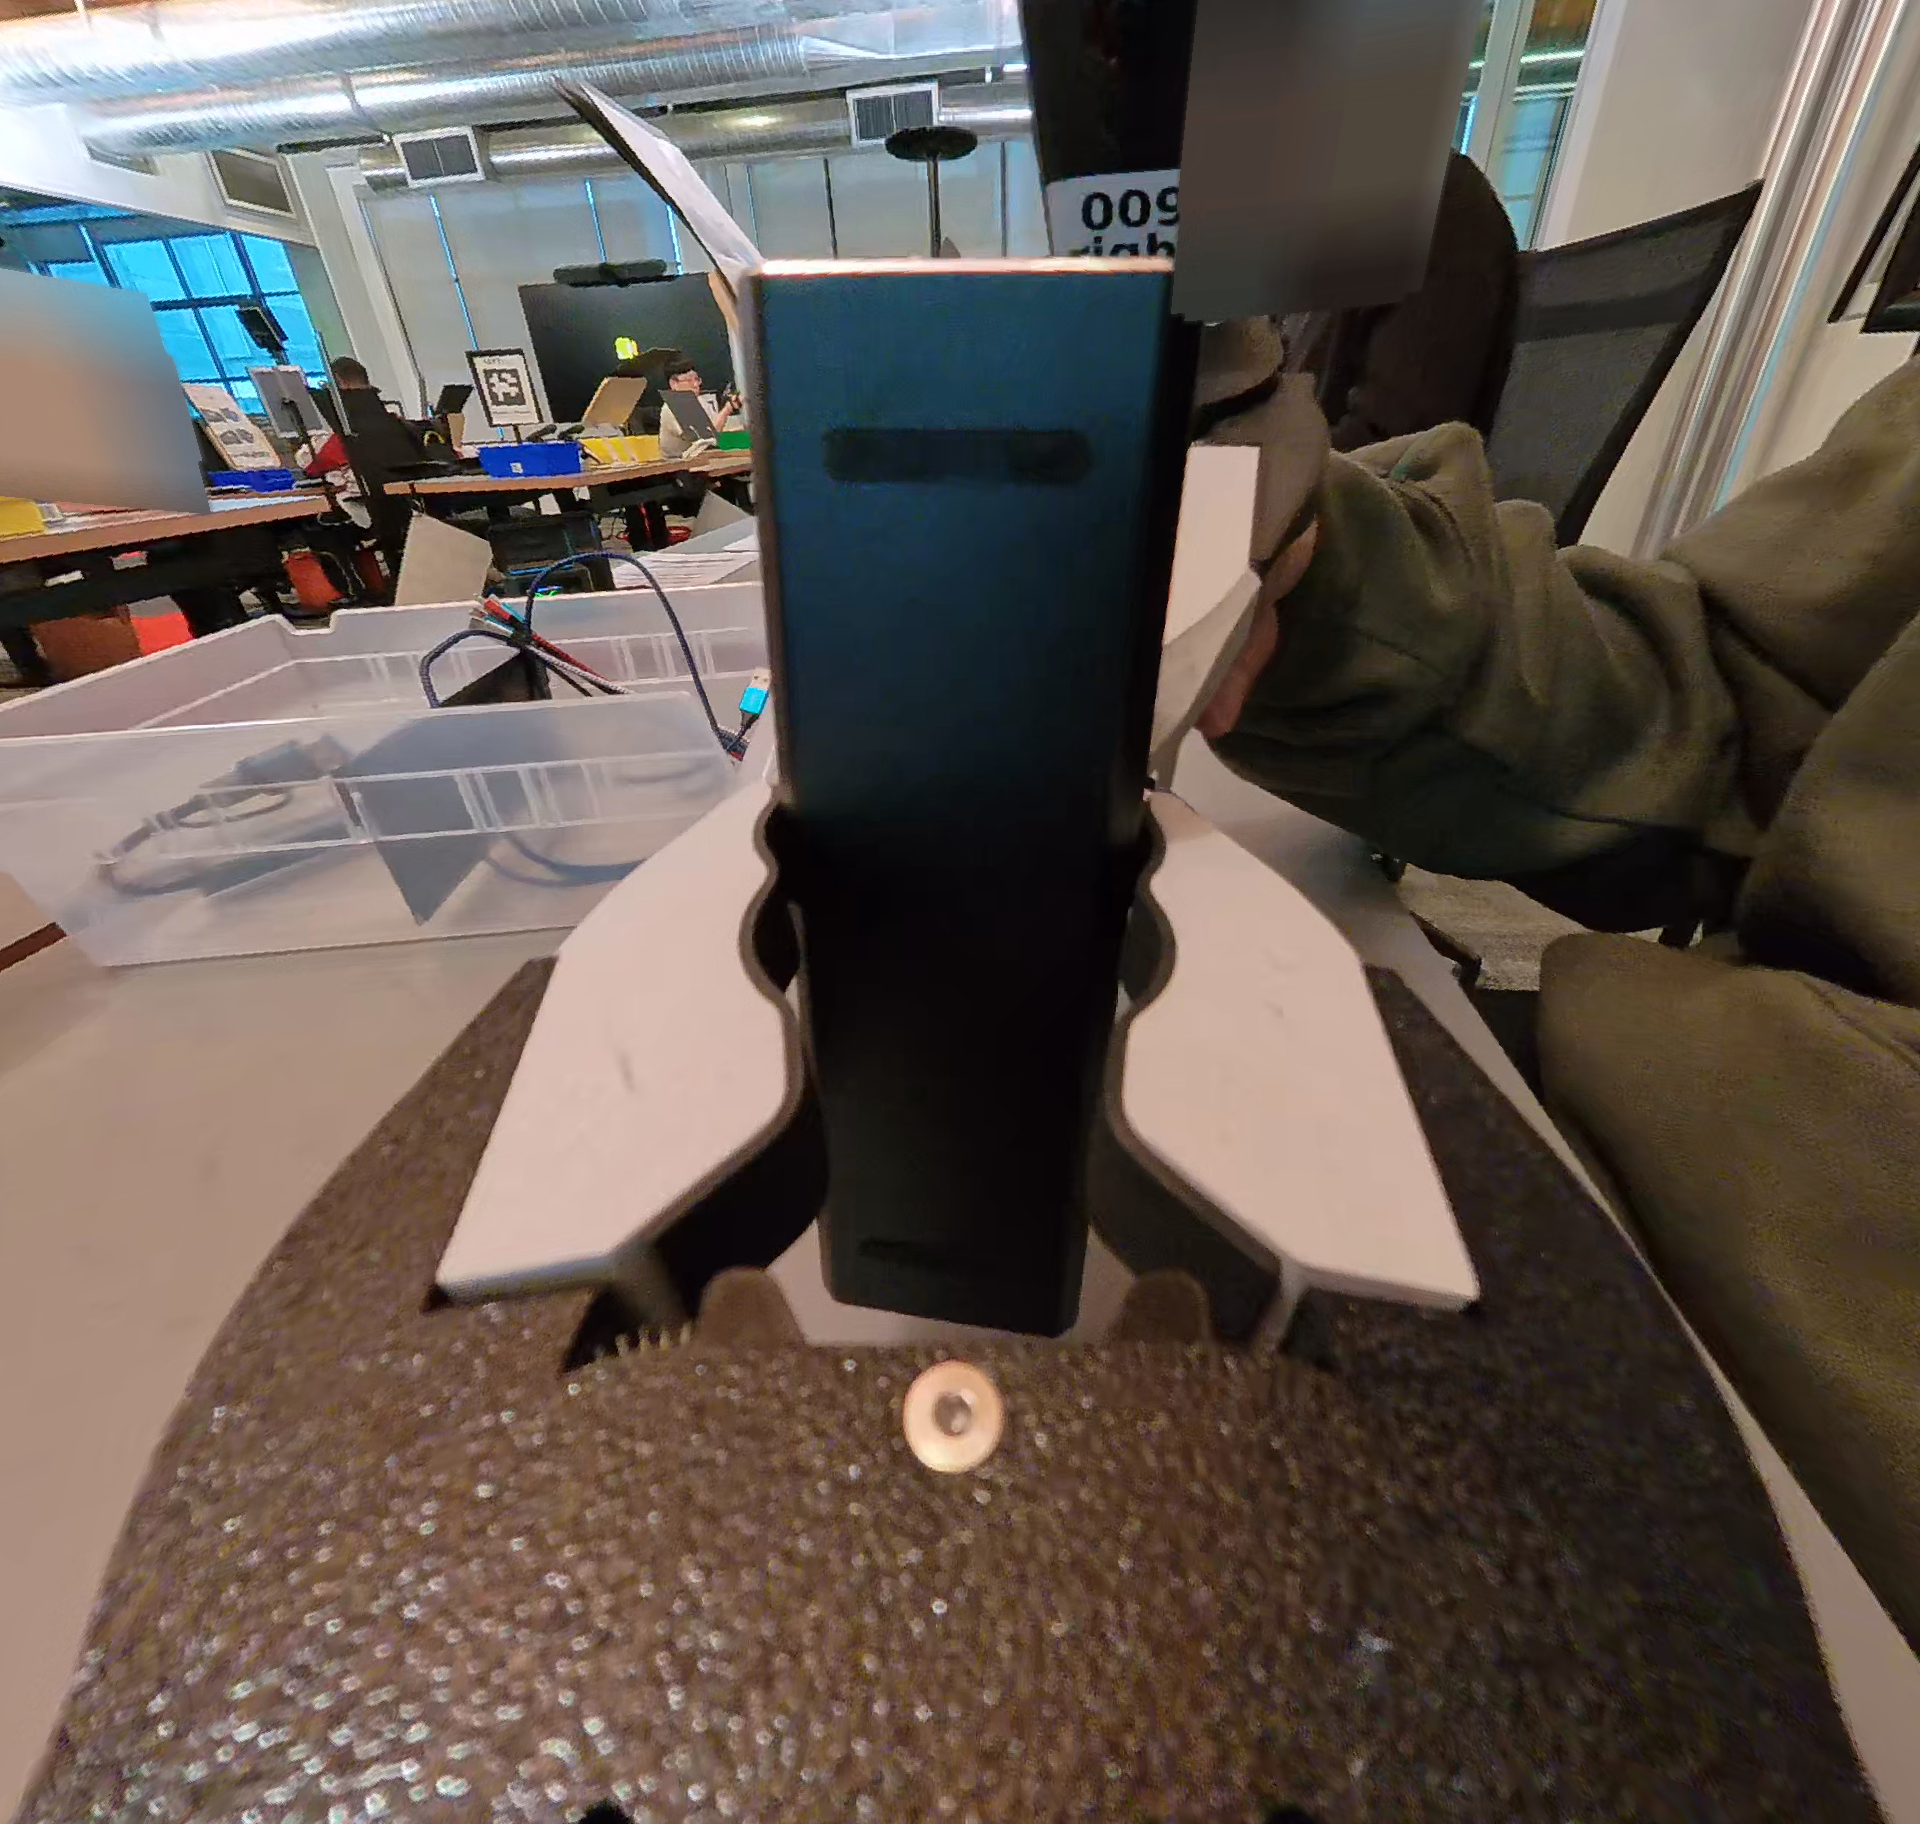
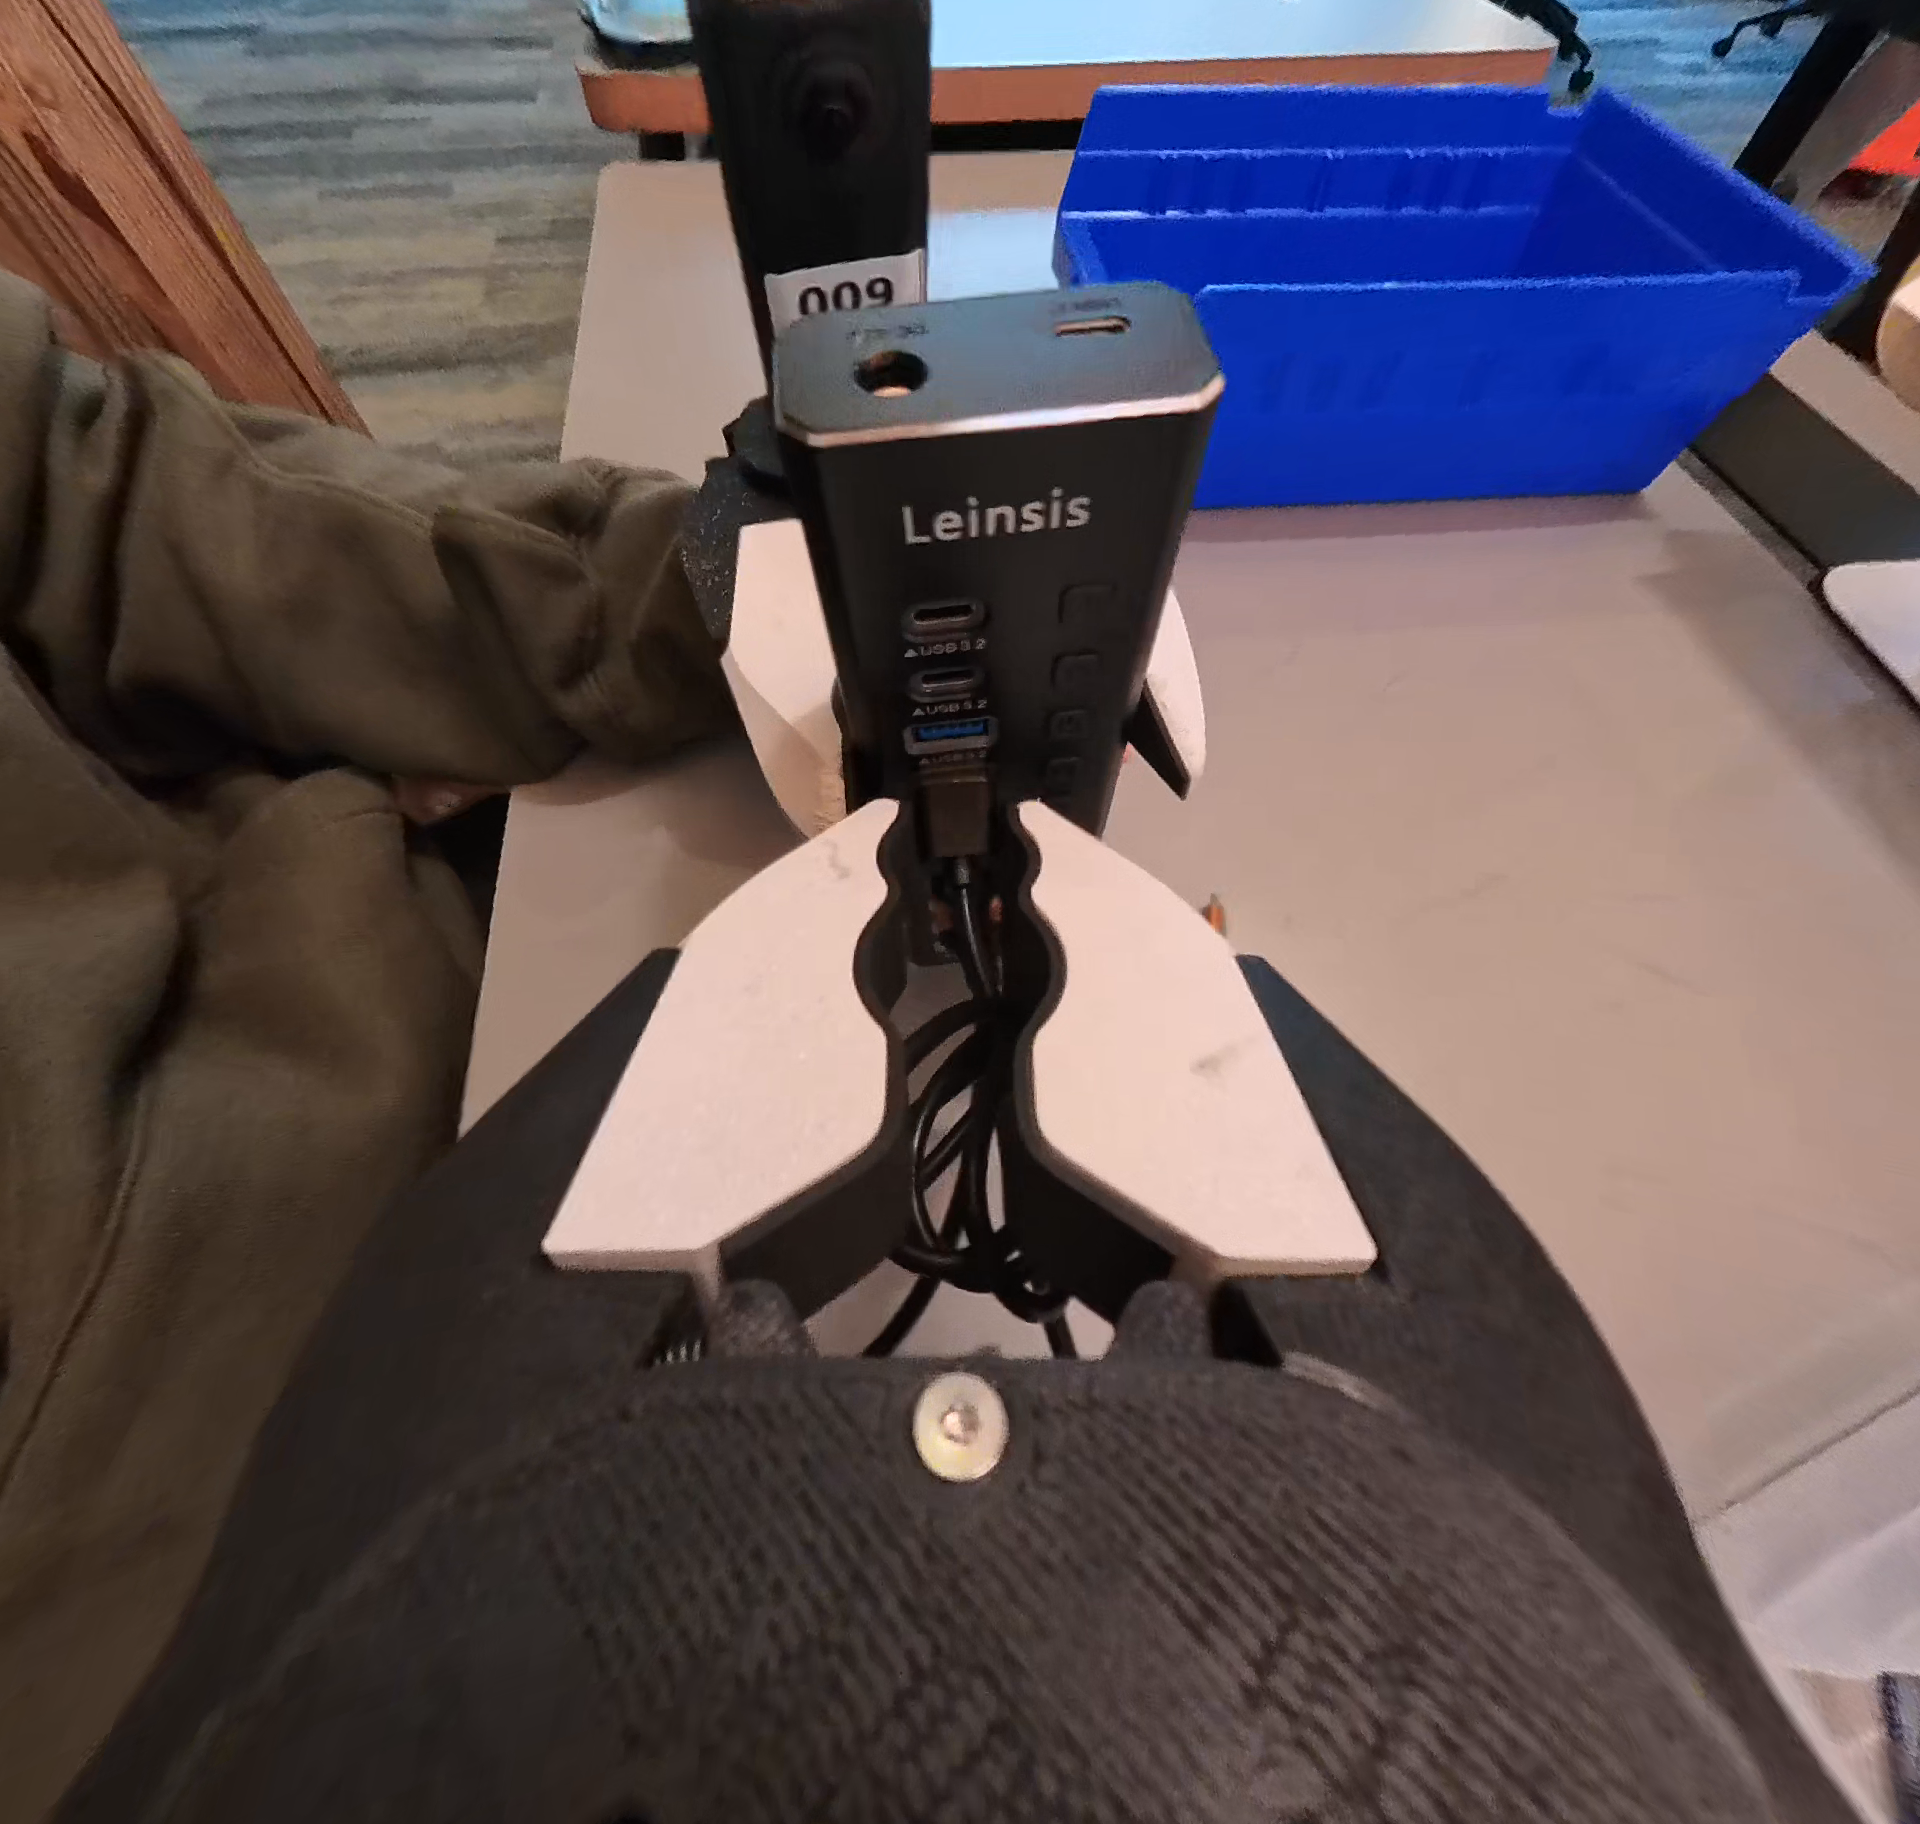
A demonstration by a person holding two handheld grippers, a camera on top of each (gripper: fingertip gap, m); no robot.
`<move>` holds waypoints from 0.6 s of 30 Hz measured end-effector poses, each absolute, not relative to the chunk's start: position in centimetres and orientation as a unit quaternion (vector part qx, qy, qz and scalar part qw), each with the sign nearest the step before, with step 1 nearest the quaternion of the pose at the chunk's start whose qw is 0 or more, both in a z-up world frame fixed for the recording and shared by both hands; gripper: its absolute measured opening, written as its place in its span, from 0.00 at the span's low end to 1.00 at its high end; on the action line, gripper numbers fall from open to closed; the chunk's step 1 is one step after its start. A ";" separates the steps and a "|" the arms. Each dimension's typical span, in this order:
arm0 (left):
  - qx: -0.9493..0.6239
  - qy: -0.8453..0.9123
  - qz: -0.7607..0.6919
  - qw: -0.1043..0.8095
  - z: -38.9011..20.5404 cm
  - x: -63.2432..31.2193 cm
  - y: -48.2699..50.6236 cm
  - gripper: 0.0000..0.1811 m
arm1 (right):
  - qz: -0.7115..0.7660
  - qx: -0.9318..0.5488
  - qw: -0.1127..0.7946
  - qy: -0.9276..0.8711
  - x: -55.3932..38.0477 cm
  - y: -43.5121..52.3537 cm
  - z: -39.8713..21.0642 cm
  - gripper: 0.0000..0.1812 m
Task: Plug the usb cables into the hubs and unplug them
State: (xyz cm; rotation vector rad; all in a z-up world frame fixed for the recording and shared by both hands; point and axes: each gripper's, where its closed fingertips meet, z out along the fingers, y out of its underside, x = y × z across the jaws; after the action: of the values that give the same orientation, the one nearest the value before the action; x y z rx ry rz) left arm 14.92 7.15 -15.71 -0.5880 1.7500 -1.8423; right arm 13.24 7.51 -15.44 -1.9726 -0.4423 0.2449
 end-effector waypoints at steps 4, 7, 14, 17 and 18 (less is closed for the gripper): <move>-0.209 0.650 -0.680 0.268 -15.3 14.8 6.8 0.33 | 0.060 -0.832 0.507 -0.215 13.2 7.1 -15.3 0.08; -0.220 0.640 -0.684 0.271 -15.4 14.8 7.5 0.33 | 0.010 -0.866 0.446 -0.228 15.3 5.4 -16.7 0.08; -0.221 0.627 -0.663 0.344 -11.3 13.6 10.8 0.33 | -0.129 -0.739 0.659 -0.053 25.9 -0.3 -5.7 0.08; -0.216 0.624 -0.661 0.358 -10.2 13.1 11.3 0.33 | -0.212 -0.750 0.625 -0.043 29.5 -2.5 -6.1 0.08; -0.215 0.617 -0.668 0.356 -9.9 13.0 11.5 0.33 | -0.234 -0.762 0.603 -0.037 31.0 -2.8 -6.9 0.08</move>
State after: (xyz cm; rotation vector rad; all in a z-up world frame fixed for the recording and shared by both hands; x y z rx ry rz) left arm 12.97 11.49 -9.94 -0.5550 1.5943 -1.7247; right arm 31.03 -2.80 -6.90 -1.7642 -0.0863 -0.5430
